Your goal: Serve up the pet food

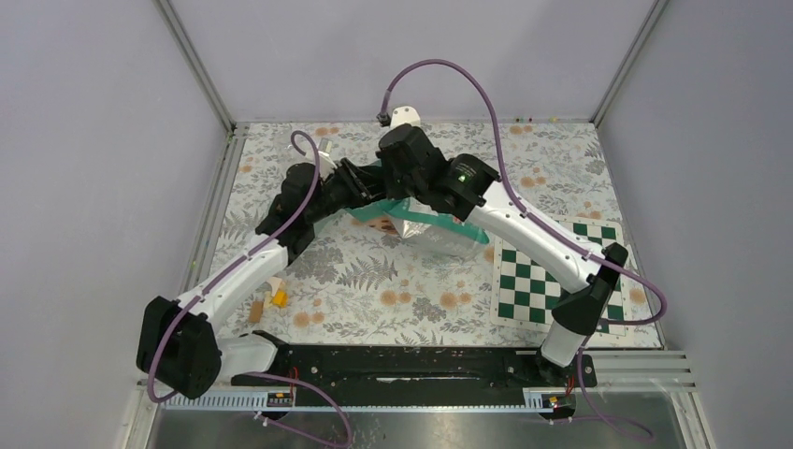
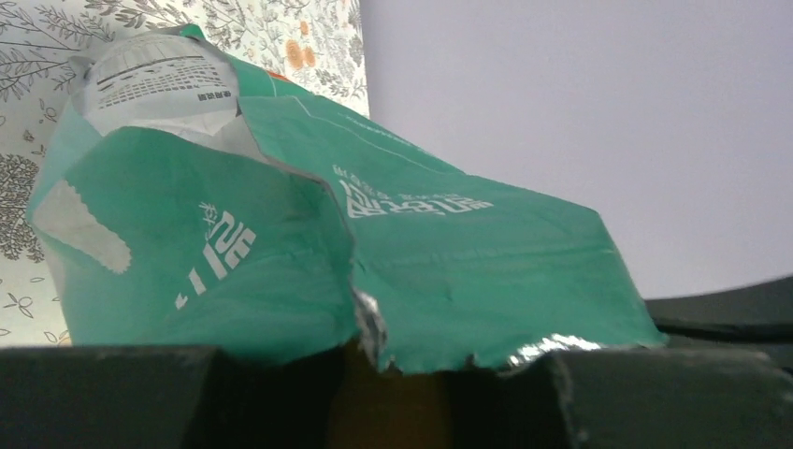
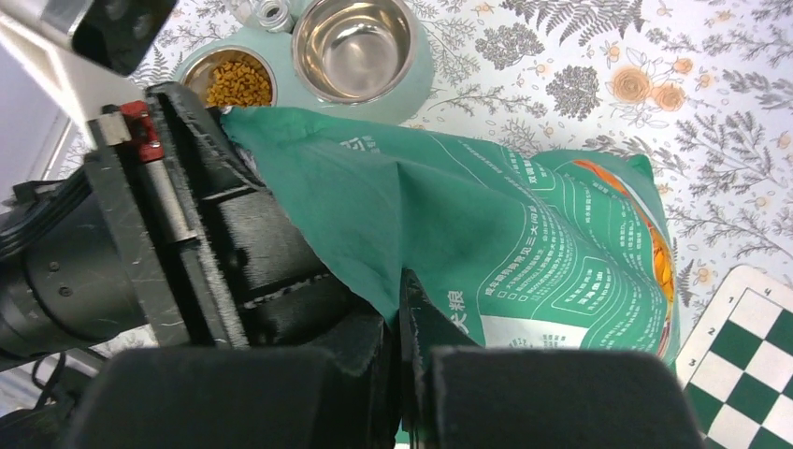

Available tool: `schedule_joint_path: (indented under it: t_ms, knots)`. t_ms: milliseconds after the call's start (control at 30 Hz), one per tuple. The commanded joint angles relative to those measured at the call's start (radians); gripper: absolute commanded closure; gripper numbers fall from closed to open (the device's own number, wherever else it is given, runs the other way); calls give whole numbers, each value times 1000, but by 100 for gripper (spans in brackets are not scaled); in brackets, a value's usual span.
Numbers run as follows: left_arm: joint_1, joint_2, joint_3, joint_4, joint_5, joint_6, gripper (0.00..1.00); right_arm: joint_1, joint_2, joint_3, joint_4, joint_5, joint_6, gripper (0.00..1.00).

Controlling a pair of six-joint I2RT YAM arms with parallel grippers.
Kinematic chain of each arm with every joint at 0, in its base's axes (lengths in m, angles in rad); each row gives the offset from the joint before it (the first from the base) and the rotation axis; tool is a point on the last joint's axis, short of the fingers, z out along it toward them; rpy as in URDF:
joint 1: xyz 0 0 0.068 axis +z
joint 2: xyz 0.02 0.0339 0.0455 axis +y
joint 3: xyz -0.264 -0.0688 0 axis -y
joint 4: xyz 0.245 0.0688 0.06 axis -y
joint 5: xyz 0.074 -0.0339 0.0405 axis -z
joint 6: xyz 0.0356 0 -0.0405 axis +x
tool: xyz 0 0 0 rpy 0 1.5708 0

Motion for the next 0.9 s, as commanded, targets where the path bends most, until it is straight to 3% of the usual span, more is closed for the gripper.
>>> schedule_joint_path:
  t_ms: [0,433,700,867]
  knots:
    - [29,-117,-9,97,61,-92,100,-52,-111,13,31,12,26,100]
    - [139,-337,-41,-28,35,-178,100,-155,-168,87,-6,-59,81,100]
    - [202,-390,-85,9,58,-241,100,-176,-187,102,-18,-77,92,100]
    - [238,-415,-133,112,75,-315,100,-187,-202,91,-19,-87,99,100]
